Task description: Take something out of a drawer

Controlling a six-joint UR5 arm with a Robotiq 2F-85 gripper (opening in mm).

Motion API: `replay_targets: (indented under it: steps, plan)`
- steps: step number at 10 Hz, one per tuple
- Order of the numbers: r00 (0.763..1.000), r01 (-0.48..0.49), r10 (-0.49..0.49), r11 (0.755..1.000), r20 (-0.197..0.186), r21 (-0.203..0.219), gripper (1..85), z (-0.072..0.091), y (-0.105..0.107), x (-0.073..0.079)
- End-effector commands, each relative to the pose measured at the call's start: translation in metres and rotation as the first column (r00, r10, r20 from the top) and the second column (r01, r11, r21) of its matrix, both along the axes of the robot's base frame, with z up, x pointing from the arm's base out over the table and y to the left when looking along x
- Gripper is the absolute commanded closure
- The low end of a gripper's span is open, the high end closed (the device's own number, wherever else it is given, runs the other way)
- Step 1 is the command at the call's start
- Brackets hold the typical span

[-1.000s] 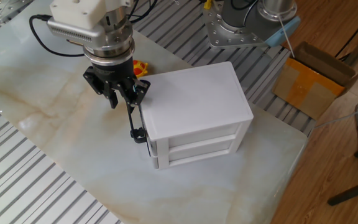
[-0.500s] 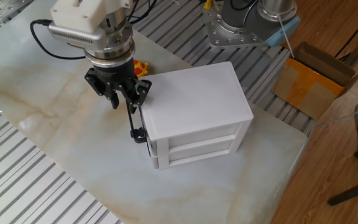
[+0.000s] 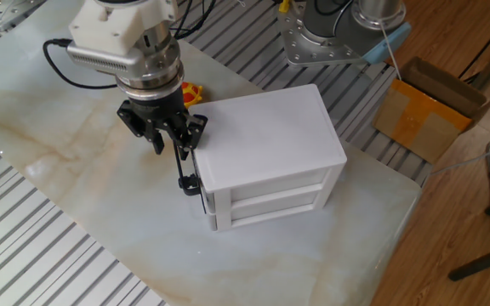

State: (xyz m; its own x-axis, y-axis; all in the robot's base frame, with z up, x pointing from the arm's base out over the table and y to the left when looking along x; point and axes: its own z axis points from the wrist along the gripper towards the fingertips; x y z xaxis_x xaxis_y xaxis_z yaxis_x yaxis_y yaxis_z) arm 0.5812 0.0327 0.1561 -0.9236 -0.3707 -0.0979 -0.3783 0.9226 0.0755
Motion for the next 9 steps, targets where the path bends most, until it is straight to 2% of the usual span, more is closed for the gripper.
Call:
replay_targets:
  steps: [1, 4, 5, 6, 8, 9]
  plan:
    - [1.0, -0.013, 0.013, 1.0, 0.012, 0.012, 42.0, -0.007, 0.002, 0.007]
    - [0.999, -0.029, 0.029, 0.999, 0.022, 0.013, 42.0, -0.011, 0.001, 0.013]
    - [0.999, -0.044, 0.044, 0.999, 0.031, 0.001, 42.0, -0.008, -0.005, 0.016]
    - [0.998, -0.058, 0.058, 0.998, 0.023, 0.009, 42.0, -0.002, -0.01, 0.016]
    - [0.997, -0.063, 0.064, 0.998, 0.03, -0.02, 42.7, -0.002, -0.013, 0.015]
    - [0.998, -0.059, 0.059, 0.998, 0.029, -0.008, 42.7, -0.003, -0.01, 0.015]
